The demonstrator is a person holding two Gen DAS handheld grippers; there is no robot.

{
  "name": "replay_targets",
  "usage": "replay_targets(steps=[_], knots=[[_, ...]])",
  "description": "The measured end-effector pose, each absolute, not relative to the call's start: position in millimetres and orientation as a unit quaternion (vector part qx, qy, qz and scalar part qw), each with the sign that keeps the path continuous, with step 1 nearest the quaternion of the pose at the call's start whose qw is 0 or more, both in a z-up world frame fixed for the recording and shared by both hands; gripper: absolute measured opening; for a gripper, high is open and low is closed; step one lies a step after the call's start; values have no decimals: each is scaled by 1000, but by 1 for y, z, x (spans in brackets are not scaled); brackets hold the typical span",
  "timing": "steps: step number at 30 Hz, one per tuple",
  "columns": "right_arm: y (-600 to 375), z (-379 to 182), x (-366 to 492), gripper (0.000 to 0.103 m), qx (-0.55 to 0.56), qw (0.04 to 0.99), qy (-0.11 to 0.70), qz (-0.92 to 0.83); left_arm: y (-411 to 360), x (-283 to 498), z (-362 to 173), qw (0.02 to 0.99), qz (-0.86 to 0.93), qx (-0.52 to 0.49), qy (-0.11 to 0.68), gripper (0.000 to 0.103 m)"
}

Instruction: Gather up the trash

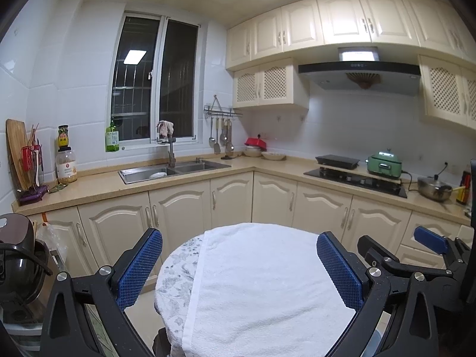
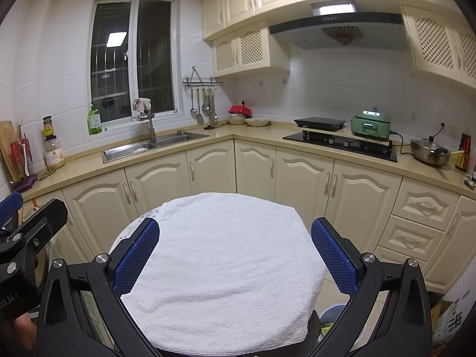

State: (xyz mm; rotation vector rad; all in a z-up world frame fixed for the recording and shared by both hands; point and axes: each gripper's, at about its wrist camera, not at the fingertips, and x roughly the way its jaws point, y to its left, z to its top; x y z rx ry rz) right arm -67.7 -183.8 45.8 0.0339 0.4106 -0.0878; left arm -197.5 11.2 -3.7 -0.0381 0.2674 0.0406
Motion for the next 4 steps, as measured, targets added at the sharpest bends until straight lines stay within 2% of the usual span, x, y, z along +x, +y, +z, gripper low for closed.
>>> replay_targets(steps=[4], knots=[[-184, 46, -68, 103, 16, 978, 203, -44, 9, -203, -7, 991, 22, -21, 128, 102]])
